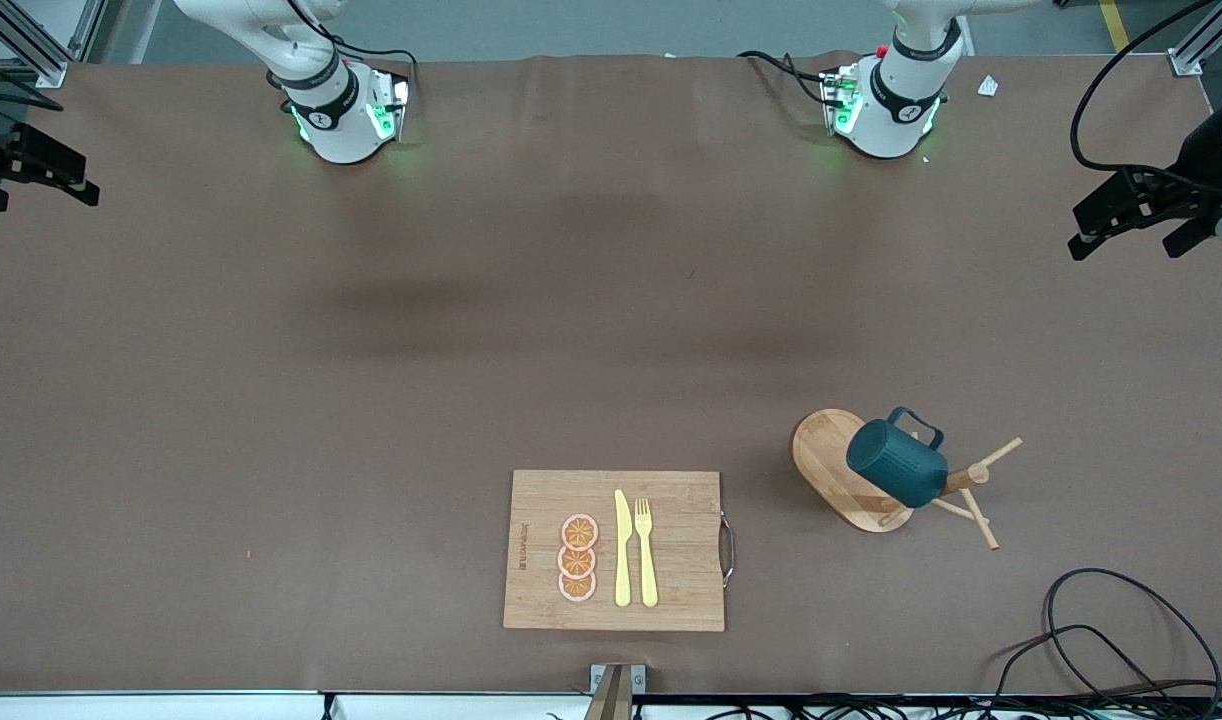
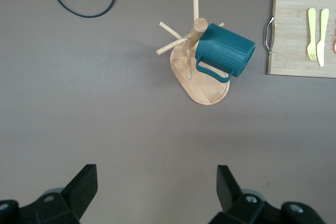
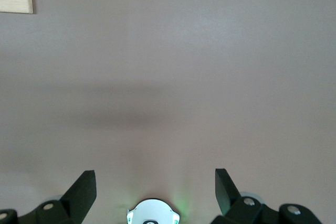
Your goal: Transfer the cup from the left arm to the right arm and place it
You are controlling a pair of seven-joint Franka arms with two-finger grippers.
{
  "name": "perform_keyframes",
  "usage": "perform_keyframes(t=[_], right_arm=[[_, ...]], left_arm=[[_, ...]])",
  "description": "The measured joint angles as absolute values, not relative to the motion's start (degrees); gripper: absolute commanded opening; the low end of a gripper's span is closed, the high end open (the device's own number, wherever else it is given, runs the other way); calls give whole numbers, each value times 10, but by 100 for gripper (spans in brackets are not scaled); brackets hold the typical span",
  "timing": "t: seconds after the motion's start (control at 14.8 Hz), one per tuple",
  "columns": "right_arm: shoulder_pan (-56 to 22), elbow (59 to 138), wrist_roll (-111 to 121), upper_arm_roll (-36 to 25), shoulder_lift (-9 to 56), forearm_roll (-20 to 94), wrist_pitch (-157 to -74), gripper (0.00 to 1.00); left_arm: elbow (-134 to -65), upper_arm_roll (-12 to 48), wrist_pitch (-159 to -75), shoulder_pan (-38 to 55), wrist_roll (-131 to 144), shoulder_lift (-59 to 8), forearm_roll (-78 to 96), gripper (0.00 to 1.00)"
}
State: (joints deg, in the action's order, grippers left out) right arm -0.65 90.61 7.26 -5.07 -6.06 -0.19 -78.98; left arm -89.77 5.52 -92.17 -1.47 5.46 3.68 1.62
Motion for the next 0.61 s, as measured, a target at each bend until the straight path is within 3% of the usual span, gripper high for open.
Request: perform_keyframes(t=[0.61], right_arm=[[-6, 906, 73, -51, -61, -2, -790, 100]], left_arm=[[-900, 58, -921, -13, 50, 29, 16, 100]])
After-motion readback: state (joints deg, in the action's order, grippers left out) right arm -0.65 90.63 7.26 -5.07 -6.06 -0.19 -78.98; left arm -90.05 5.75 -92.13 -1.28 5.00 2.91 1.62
